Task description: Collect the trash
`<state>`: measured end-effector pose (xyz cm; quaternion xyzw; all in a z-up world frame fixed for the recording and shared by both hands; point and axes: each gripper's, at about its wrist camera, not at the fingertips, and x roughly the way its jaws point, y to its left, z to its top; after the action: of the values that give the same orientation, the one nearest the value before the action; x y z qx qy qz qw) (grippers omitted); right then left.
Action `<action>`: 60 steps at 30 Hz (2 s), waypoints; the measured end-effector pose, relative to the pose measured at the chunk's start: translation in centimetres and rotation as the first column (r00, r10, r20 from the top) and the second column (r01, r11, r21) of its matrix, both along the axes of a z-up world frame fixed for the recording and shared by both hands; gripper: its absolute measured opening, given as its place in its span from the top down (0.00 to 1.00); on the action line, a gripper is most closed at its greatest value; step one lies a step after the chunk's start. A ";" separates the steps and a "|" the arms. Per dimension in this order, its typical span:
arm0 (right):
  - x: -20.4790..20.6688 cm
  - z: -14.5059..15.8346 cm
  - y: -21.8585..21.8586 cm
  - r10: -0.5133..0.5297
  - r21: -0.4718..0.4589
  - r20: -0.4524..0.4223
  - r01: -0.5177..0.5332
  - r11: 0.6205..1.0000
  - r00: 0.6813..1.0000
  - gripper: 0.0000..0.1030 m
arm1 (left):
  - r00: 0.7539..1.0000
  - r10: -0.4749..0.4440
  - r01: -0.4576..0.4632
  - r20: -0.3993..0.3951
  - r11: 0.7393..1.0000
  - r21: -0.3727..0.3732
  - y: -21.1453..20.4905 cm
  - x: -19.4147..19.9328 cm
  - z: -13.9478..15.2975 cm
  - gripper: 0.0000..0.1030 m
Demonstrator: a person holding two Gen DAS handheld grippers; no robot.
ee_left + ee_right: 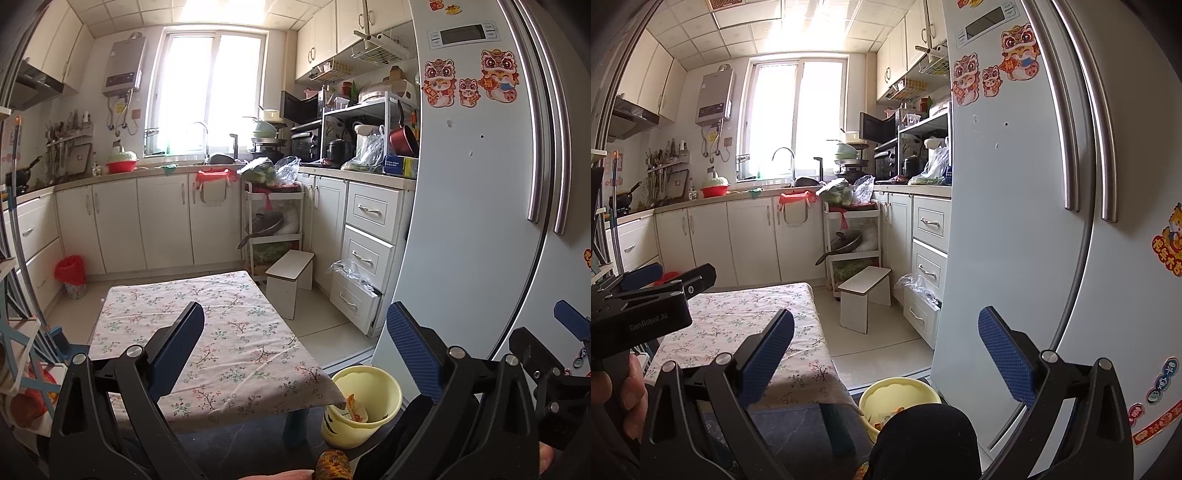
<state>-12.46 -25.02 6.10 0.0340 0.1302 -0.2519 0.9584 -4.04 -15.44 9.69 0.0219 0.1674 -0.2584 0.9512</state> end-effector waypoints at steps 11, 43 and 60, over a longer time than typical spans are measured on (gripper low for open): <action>0.1 0.0 0.0 0.002 0.005 -0.002 -0.002 1.000 1.000 0.07 | 1.000 0.004 -0.004 0.002 1.000 0.000 0.2 0.1 0.0 0.08; 0.1 0.0 0.3 0.005 0.011 -0.006 -0.005 1.000 1.000 0.07 | 1.000 0.013 -0.013 0.006 1.000 0.001 0.7 0.1 0.0 0.08; 0.4 -0.6 0.8 0.012 0.016 -0.013 -0.012 1.000 1.000 0.07 | 1.000 0.015 -0.015 0.002 1.000 -0.004 1.2 0.3 0.0 0.08</action>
<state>-12.02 -24.24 5.53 0.0391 0.1386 -0.2452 0.9587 -3.71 -14.25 9.73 0.0191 0.1662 -0.2516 0.9533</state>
